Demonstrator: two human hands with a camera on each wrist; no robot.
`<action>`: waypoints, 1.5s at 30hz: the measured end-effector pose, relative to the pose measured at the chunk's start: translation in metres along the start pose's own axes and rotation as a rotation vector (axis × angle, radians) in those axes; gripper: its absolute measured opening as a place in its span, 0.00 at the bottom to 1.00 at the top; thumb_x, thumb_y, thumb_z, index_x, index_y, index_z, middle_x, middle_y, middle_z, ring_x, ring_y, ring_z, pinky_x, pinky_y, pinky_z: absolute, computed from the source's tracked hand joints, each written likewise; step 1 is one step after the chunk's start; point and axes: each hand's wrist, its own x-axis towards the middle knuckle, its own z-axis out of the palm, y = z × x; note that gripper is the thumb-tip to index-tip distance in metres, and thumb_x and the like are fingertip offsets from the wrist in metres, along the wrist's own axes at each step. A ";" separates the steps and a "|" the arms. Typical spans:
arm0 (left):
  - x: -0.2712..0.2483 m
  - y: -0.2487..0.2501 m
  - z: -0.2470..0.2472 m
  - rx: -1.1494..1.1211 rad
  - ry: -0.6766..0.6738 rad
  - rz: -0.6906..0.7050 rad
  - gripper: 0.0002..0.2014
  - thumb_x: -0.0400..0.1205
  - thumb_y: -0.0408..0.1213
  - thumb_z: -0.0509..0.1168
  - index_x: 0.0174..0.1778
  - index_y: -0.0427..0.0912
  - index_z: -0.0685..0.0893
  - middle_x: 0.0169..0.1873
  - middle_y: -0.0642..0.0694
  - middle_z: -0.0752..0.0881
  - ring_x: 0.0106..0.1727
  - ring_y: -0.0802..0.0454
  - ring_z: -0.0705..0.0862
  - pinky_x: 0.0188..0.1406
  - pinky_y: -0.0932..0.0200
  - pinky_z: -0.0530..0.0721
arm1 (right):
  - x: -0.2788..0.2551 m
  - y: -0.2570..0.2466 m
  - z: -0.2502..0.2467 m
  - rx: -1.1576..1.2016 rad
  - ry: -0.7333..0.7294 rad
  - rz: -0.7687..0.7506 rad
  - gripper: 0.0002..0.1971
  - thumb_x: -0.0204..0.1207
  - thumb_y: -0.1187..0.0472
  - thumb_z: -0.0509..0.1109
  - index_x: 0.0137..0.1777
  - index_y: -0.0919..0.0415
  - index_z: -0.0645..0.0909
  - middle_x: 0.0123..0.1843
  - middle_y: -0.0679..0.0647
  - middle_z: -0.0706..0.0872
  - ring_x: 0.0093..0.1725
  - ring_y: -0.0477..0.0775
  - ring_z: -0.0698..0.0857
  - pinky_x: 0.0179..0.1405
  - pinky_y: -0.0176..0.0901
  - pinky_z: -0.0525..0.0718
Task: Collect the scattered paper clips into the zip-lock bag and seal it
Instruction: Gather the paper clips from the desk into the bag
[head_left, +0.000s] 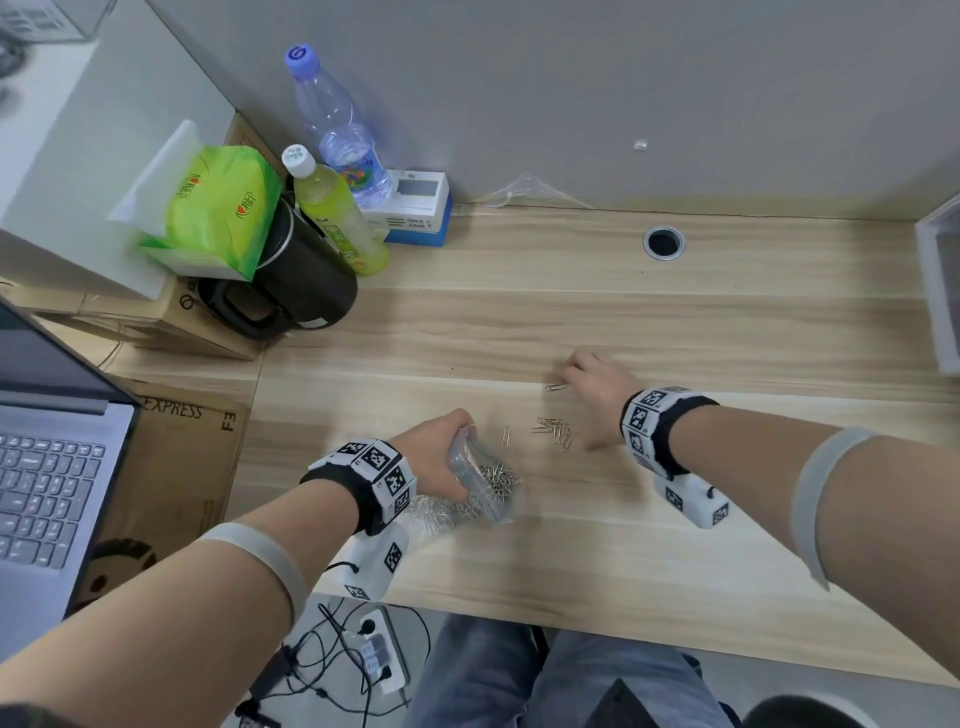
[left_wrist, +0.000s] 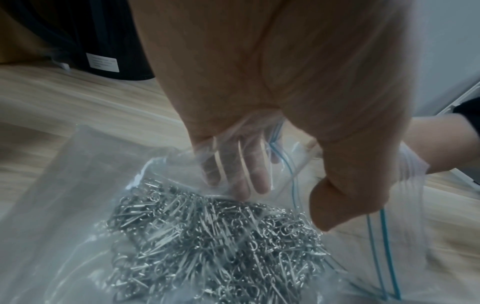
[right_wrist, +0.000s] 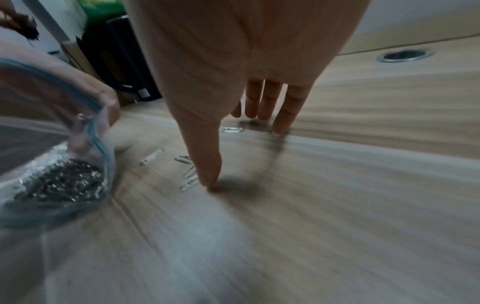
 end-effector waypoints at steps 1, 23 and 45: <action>0.000 0.000 0.000 0.002 0.001 -0.003 0.32 0.66 0.36 0.79 0.62 0.50 0.70 0.40 0.47 0.80 0.31 0.52 0.77 0.23 0.61 0.75 | 0.000 0.001 0.002 -0.003 -0.006 -0.005 0.50 0.47 0.47 0.86 0.72 0.57 0.72 0.66 0.54 0.71 0.65 0.56 0.70 0.64 0.52 0.80; 0.004 -0.005 0.003 -0.065 0.005 -0.014 0.32 0.64 0.35 0.79 0.60 0.50 0.71 0.40 0.42 0.83 0.31 0.50 0.78 0.27 0.57 0.78 | 0.005 -0.023 0.009 0.188 0.008 -0.161 0.11 0.73 0.62 0.76 0.55 0.60 0.89 0.55 0.56 0.84 0.57 0.58 0.82 0.55 0.47 0.79; 0.005 -0.005 0.003 -0.059 0.007 -0.009 0.31 0.64 0.37 0.79 0.60 0.50 0.72 0.41 0.43 0.84 0.32 0.50 0.79 0.28 0.54 0.80 | -0.003 -0.025 0.011 0.215 0.055 -0.147 0.08 0.76 0.65 0.67 0.49 0.57 0.87 0.47 0.52 0.89 0.47 0.53 0.84 0.49 0.45 0.81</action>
